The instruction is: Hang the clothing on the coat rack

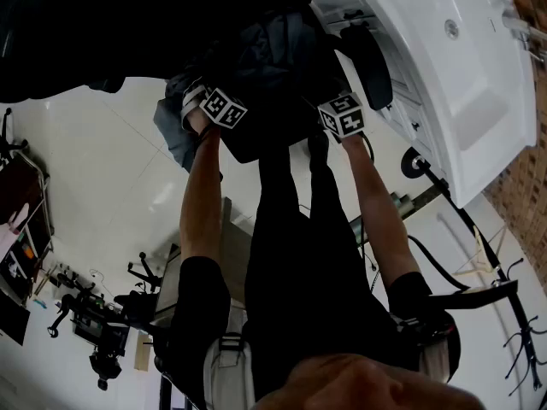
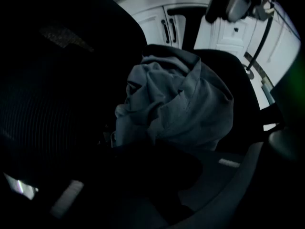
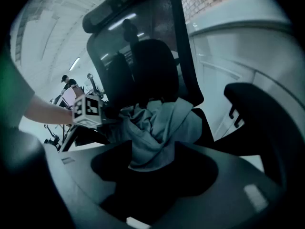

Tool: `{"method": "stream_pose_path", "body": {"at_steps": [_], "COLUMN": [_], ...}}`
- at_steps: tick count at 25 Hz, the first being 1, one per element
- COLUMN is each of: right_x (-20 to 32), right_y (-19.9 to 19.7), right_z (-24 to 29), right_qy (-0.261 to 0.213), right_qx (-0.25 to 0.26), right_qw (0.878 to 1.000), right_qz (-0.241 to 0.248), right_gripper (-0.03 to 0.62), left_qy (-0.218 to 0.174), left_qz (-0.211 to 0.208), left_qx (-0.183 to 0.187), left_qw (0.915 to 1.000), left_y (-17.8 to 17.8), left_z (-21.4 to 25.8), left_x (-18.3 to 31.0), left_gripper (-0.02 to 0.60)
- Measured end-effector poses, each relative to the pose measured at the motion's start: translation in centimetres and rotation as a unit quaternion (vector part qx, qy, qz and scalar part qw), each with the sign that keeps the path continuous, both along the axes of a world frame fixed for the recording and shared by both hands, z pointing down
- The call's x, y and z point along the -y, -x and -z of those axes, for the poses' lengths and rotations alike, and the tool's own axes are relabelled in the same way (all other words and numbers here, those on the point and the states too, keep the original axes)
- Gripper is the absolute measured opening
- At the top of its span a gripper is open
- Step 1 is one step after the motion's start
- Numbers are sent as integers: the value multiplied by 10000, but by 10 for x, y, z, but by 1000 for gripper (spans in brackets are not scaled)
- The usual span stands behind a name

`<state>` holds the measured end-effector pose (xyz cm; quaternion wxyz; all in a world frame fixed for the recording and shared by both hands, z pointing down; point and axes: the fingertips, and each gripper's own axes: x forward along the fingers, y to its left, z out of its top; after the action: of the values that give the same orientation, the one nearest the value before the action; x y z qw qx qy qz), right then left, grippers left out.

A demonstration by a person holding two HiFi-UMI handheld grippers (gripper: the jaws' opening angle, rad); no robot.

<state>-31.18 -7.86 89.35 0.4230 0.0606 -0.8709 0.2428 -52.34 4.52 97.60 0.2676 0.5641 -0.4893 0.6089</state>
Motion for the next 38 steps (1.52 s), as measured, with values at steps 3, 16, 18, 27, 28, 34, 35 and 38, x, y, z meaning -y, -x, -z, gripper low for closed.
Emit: {"method": "stream_pose_path", "body": {"at_steps": [3, 16, 18, 27, 28, 34, 35, 38], "right_x": [24, 19, 13, -38, -51, -144, -158, -207], "right_y": [34, 42, 11, -252, -288, -497, -534, -643], "right_z": [-47, 123, 230, 543, 570, 672, 683, 713], "right_qy": [307, 2155, 2129, -199, -453, -2457, -2712, -3508], "right_qx": [-10, 2497, 3559, 6069, 6322, 6720, 6669, 6370], "right_qw": [9992, 9260, 8935, 7610, 7363, 6400, 6320, 6085], "right_qz": [-250, -1836, -1721, -2283, -2370, -2800, -2867, -3176], "right_gripper": [285, 8, 8, 8, 8, 8, 8, 8], "left_qy": [-974, -4202, -4510, -6008, -6093, -6070, -6028, -5683], "left_qz": [198, 269, 173, -2311, -2596, -3836, -3881, -3907], "left_qx": [-146, -1688, -2288, -3802, -3989, -5194, -5374, -6098], "left_qw": [9949, 8912, 8625, 6641, 6343, 4633, 4441, 3907], "left_y": [-1, -64, -91, -282, -313, -514, -550, -656], "left_z": [39, 288, 354, 649, 677, 786, 794, 810], "left_x": [23, 20, 19, 66, 63, 31, 24, 11], "left_gripper": [37, 34, 34, 32, 32, 32, 32, 32]}}
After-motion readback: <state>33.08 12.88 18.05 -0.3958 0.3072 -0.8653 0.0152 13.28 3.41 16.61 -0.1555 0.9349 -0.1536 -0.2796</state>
